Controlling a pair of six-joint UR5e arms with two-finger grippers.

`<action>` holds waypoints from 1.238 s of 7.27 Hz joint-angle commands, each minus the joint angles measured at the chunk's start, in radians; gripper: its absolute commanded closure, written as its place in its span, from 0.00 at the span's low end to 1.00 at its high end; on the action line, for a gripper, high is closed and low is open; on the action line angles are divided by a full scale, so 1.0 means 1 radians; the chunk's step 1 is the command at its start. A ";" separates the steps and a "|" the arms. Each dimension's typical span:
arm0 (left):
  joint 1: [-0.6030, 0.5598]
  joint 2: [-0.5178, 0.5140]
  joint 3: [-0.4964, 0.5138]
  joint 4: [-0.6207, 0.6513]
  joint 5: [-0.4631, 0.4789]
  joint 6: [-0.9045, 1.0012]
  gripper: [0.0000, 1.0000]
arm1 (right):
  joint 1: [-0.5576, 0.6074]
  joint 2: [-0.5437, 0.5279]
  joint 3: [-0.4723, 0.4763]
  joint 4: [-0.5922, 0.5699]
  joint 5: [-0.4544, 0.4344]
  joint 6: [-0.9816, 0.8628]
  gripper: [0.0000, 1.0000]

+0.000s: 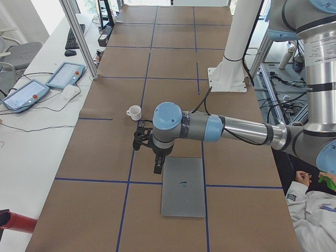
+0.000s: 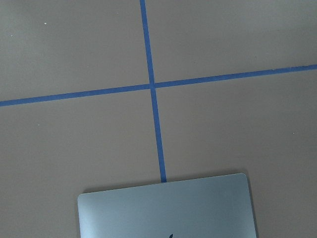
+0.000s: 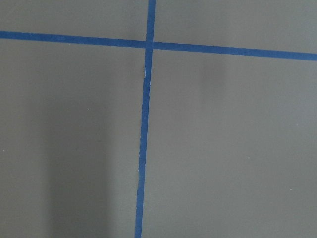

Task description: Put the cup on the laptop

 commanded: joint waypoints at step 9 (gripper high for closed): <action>0.358 -0.309 0.128 -0.176 -0.005 -0.582 0.00 | 0.000 0.001 0.000 0.000 0.000 0.000 0.00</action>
